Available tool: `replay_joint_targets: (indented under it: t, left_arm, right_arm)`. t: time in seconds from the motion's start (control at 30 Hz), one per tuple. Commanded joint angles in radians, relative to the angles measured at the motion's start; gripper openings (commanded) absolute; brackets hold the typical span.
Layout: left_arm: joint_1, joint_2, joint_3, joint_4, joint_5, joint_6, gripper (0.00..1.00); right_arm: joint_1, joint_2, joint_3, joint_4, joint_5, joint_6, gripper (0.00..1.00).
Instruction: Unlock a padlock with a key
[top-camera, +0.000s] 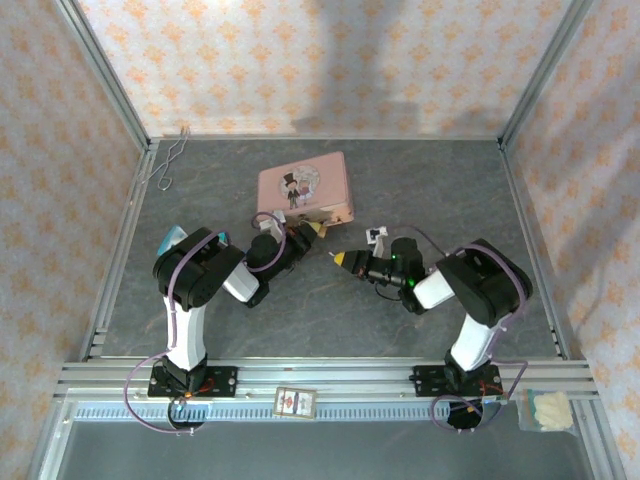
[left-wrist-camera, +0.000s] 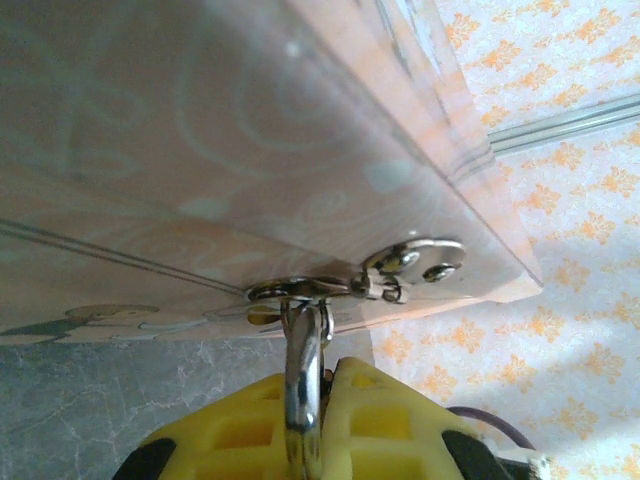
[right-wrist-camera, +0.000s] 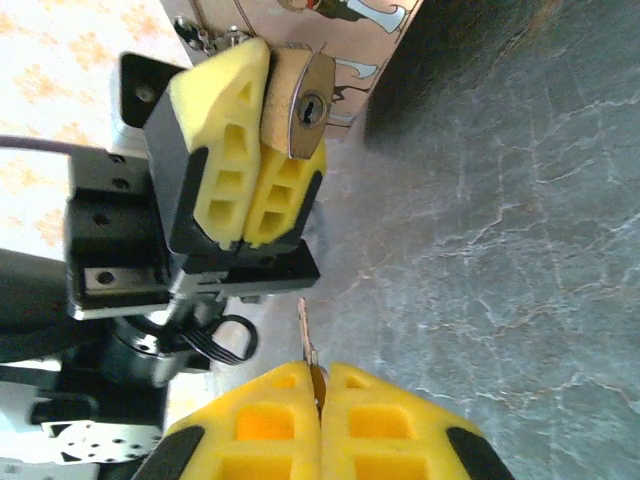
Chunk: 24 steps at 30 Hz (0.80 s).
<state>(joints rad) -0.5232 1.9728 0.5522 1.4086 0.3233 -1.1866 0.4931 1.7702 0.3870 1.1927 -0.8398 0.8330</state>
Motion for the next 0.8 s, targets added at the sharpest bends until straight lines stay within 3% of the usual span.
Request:
replay_joint_targets:
  t: [0.0,0.27,0.37,0.53,0.77]
  left_arm:
    - [0.0,0.004,0.0,0.135,0.048,-0.048,0.0]
    - [0.011,0.005,0.011,0.129,0.109,-0.03,0.0]
    - [0.009,-0.03,0.031,-0.06,0.083,0.061,0.0]
    - [0.005,-0.118,0.094,-0.468,-0.076,0.264,0.0]
    - [0.002,-0.076,0.125,-0.558,-0.083,0.321,0.0]
  right_arm:
    - [-0.017,0.031,0.006,0.216,-0.06,0.109,0.0]
    - [-0.069,0.043,0.004,0.224,-0.078,0.112,0.0]
    - [-0.08,0.031,0.003,0.202,-0.075,0.096,0.0]
    - [-0.081,0.005,0.006,0.136,-0.067,0.059,0.0]
    - [-0.082,-0.026,-0.005,0.087,-0.056,0.032,0.0]
